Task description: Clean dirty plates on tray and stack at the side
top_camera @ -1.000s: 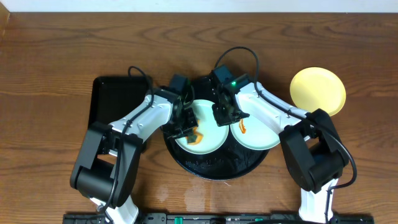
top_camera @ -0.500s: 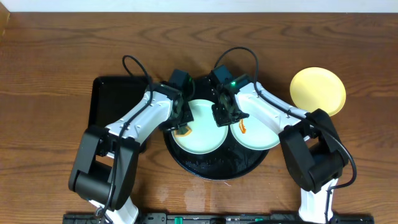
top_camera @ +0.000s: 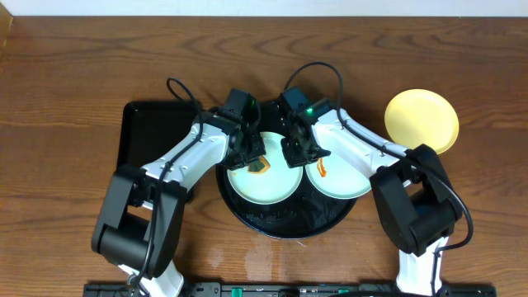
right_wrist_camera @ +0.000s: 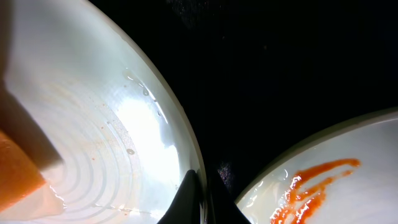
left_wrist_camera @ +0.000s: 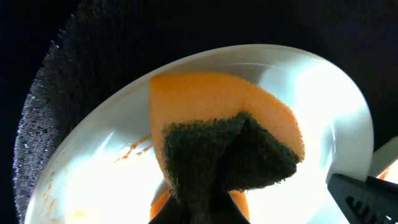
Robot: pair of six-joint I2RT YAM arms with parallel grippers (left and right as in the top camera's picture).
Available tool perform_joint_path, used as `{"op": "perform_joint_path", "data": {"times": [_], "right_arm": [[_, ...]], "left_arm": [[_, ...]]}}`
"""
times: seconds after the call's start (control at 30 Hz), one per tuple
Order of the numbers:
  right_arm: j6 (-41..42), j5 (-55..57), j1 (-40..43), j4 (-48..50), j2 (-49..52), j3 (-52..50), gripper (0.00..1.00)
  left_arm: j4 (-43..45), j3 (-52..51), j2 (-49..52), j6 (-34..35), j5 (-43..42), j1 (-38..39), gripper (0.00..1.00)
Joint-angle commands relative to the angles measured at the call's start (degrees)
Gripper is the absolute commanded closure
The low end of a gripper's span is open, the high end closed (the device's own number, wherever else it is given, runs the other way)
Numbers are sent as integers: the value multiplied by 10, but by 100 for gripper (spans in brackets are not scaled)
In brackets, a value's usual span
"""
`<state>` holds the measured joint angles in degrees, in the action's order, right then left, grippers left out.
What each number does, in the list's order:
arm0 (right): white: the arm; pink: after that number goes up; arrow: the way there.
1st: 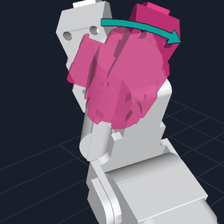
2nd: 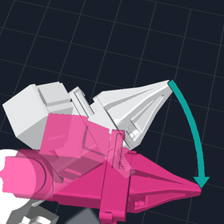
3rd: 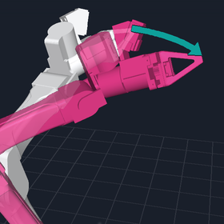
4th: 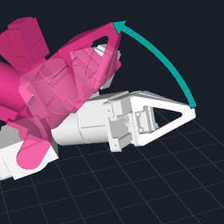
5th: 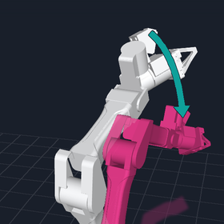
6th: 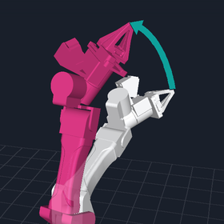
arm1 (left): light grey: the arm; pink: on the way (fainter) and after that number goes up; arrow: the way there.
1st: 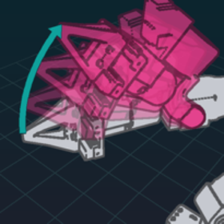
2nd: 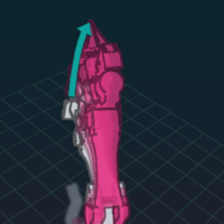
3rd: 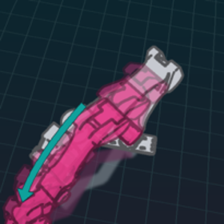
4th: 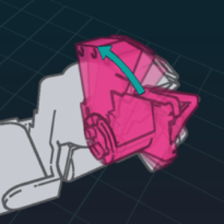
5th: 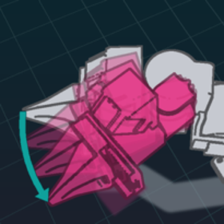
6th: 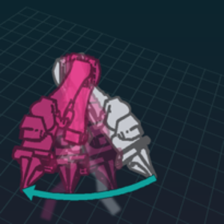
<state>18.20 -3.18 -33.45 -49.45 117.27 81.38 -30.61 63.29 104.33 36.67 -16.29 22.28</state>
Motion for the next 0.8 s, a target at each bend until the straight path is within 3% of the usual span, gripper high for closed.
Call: {"op": "perform_joint_path", "data": {"times": [0.0, 0.1, 0.27, 0.37, 0.77], "right_arm": [[-8, 23, 2, -2, 10, 4, 99], [-9, 23, 2, -3, 10, 4, 99], [-9, 23, 2, -6, 10, 4, 99], [-9, 23, 2, -6, 10, 4, 99], [-3, 23, -1, -12, -3, 33, 99]], "left_arm": [[-1, -5, 34, 5, -8, -3, 92], [-12, -5, 53, 5, 37, -3, 93], [-103, -2, 40, 5, 228, -3, 92], [-134, 6, 23, 6, 282, -3, 93], [-163, 23, -179, 5, 275, -11, 93]]}}
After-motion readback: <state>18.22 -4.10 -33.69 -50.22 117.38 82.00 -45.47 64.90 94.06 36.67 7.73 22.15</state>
